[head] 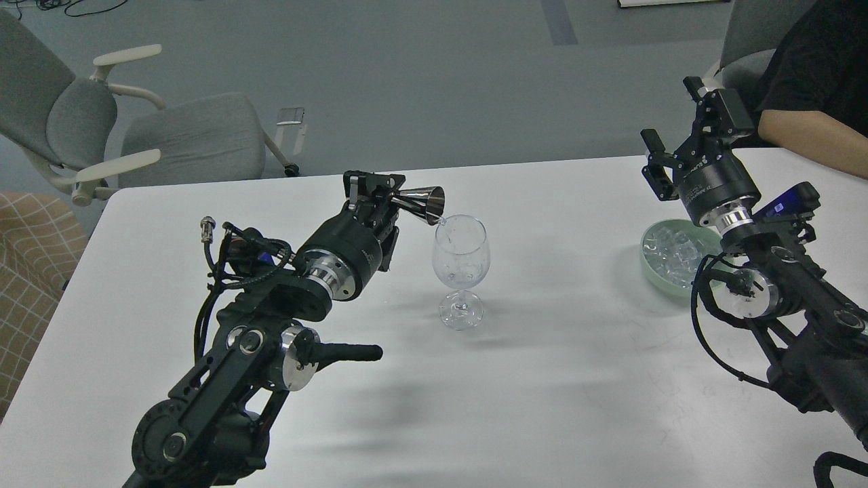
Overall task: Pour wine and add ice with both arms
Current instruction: 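Hold the jigger tipped over the wine glass to pour, then turn the jigger upright and lower it back to its spot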
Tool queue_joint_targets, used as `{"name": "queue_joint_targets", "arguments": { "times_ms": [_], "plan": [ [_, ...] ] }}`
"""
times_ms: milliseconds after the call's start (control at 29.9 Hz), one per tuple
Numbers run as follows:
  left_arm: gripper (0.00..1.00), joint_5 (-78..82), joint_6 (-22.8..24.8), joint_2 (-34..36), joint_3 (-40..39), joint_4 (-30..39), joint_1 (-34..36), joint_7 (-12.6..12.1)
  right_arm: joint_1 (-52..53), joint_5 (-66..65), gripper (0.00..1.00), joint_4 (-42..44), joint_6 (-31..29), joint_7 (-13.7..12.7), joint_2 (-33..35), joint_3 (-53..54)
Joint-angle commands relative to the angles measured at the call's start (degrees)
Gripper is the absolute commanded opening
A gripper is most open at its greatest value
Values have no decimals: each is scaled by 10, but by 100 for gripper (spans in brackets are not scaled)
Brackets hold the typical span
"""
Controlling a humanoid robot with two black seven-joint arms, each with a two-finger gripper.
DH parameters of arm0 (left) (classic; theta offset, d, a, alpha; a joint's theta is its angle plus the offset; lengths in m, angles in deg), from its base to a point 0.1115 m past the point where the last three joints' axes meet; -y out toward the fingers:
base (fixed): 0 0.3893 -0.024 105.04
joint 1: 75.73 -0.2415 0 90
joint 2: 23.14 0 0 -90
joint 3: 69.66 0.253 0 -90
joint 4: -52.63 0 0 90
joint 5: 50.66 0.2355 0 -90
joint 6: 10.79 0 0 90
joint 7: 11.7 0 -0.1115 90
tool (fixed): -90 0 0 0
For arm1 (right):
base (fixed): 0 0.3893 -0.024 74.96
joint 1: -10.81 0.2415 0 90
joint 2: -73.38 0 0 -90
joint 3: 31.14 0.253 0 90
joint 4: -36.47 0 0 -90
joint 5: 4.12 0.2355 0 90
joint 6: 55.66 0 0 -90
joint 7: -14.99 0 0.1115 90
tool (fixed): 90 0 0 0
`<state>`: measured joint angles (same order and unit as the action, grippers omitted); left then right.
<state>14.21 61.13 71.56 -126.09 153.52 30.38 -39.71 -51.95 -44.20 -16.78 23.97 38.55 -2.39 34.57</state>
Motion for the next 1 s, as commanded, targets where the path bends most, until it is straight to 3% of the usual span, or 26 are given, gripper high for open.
{"name": "queue_joint_targets", "arguments": {
  "times_ms": [0, 435, 735, 969],
  "plan": [
    [7, 26, 2, 21, 12, 1, 16, 0, 0, -1, 100, 0, 0, 0, 0, -1],
    [7, 59, 66, 77, 29, 1, 91, 0, 0, -1, 100, 2, 0, 0, 1, -1],
    [9, 48, 71, 63, 16, 1, 81, 0, -6, -1, 100, 1, 0, 0, 1, -1],
    [9, -145, 60, -3, -119, 1, 18, 0, -8, -1, 100, 0, 0, 0, 1, -1]
  ]
}}
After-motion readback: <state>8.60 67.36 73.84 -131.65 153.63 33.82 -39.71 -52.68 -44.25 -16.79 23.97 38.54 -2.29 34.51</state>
